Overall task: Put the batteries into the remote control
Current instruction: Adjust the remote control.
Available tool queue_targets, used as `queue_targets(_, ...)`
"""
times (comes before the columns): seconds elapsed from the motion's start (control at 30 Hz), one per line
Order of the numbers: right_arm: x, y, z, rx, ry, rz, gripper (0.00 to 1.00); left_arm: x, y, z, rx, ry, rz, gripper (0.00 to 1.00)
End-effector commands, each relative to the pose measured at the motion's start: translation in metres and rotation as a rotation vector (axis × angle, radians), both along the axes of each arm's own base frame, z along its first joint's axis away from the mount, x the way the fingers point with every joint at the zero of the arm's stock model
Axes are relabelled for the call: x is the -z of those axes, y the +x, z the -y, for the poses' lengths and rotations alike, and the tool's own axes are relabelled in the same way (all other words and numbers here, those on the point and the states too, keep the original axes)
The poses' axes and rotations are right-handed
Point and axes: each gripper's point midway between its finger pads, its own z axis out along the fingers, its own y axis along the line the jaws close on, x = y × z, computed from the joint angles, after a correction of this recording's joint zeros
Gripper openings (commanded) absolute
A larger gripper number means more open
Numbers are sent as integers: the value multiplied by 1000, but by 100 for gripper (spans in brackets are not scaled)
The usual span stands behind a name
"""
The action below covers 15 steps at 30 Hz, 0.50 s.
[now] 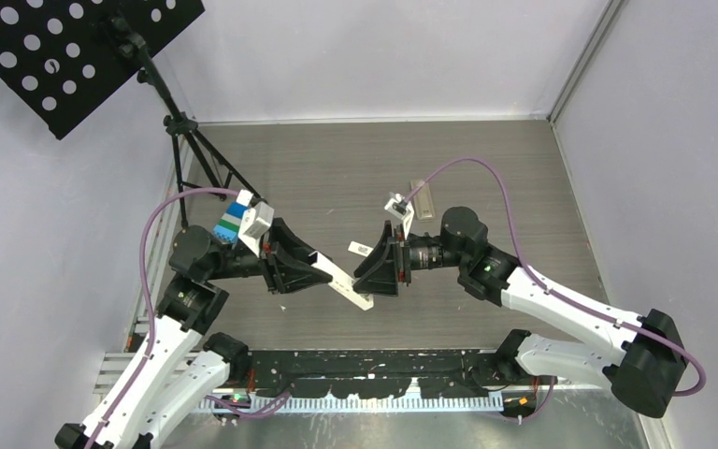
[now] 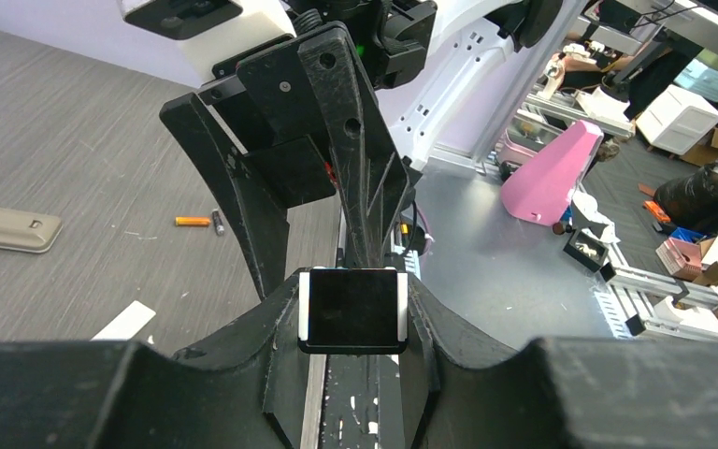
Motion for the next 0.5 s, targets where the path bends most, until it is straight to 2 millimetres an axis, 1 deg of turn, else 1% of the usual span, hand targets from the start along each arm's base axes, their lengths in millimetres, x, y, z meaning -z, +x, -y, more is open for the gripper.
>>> queue_targets(0.0,-19,-1,-3,-2,27,58,67,-21,15,-1,-78,-42,63,0)
queue_targets(0.1,-26,10,1,89,42,86,69,-19,13,-1,-68,-34,72,0)
queue_targets(0.17,-41,16,13,180,96,101,70,-18,11,-2,-66,-29,89,0)
queue_targets(0.2,-47,16,19,213,138,114,72,-16,11,-2,-69,-25,98,0)
queue_targets(0.23,-60,16,26,249,191,137,75,-15,12,-3,-77,-24,104,0)
queue_targets(0.3,-72,10,37,265,246,164,81,-14,13,-3,-85,-25,105,0)
queue_targets(0.33,-73,5,39,252,246,171,83,-14,13,-3,-85,-26,106,0)
queue_targets(0.4,-72,-4,40,202,217,176,85,-15,14,-3,-88,-27,107,0)
queue_targets(0.47,-65,-8,35,151,171,169,86,-16,15,-2,-88,-27,101,0)
